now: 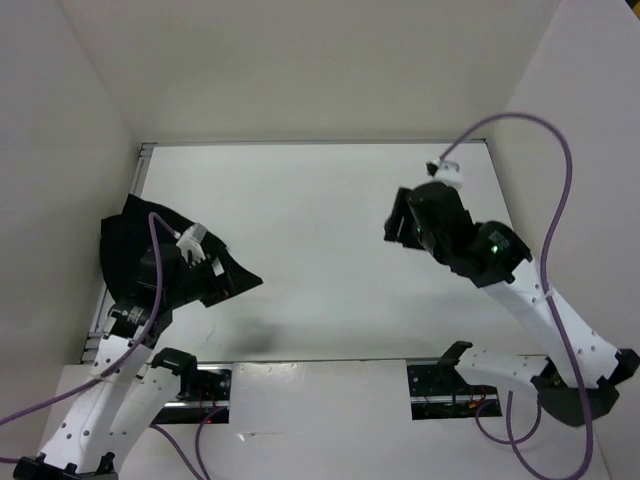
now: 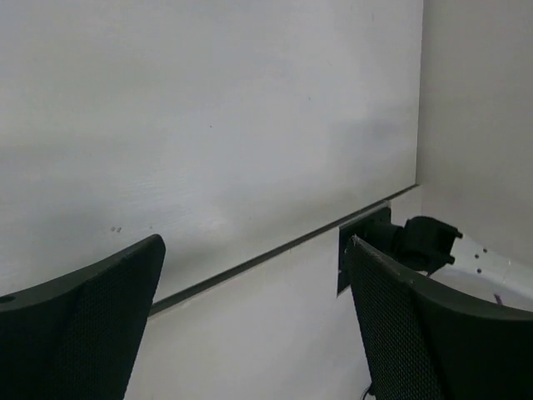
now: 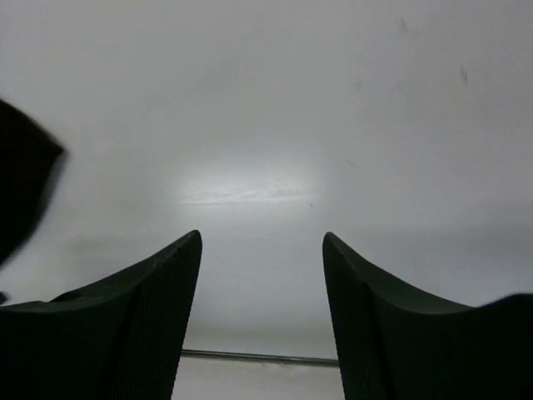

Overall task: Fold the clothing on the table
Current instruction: Move the skirt to the center of the board

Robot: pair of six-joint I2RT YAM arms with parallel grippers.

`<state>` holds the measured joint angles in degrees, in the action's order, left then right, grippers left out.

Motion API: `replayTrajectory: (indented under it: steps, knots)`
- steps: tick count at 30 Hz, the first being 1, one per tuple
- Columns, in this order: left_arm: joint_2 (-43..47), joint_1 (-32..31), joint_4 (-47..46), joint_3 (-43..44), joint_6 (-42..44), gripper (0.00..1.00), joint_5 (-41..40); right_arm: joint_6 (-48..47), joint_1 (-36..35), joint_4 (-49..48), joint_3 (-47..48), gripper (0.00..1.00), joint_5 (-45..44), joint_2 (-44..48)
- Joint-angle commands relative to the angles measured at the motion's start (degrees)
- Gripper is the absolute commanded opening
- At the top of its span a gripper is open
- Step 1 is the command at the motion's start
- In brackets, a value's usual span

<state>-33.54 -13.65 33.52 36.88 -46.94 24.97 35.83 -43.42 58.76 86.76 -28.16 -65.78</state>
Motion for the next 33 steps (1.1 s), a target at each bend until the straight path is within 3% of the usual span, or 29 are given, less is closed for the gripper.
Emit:
replayTrajectory:
  steps: [1, 3, 7, 9, 12, 21, 30, 33]
  knots:
    - [-3.3, -0.1, 3.7, 7.4, 1.2, 0.96, -8.1, 11.3, 7.4, -7.7, -19.8, 0.65, 10.3, 8.6]
    - [-6.8, -0.1, 4.3, 12.4, 2.4, 0.94, -14.7, 11.9, 11.0, -12.3, -27.7, 0.64, 18.2, 15.6]
    - [-29.4, -0.1, 11.6, 25.0, 6.9, 0.74, -31.2, 11.9, 19.1, -14.4, -31.7, 0.64, 25.0, 22.3]
    - [-42.9, -0.1, 16.5, 33.2, 10.2, 0.74, -39.6, 11.1, 21.3, -13.2, -31.7, 0.64, 25.5, 23.7]
    - [-54.5, -0.1, 17.4, 36.7, 12.3, 0.74, -48.7, 9.4, 22.1, -12.6, -31.7, 0.64, 26.1, 24.8]
    - [-68.9, 5.7, 14.0, 39.2, 10.6, 0.74, -53.5, 8.8, 22.8, -12.1, -32.8, 0.64, 26.7, 28.3]
    - [-77.1, 8.7, 9.6, 38.0, 11.9, 0.74, -49.9, 8.3, 22.8, -12.1, -32.8, 0.64, 27.2, 28.9]
    - [-77.6, 8.7, 6.9, 38.0, 14.3, 0.49, -43.0, 8.3, 23.3, -12.7, -32.8, 0.64, 27.2, 28.9]
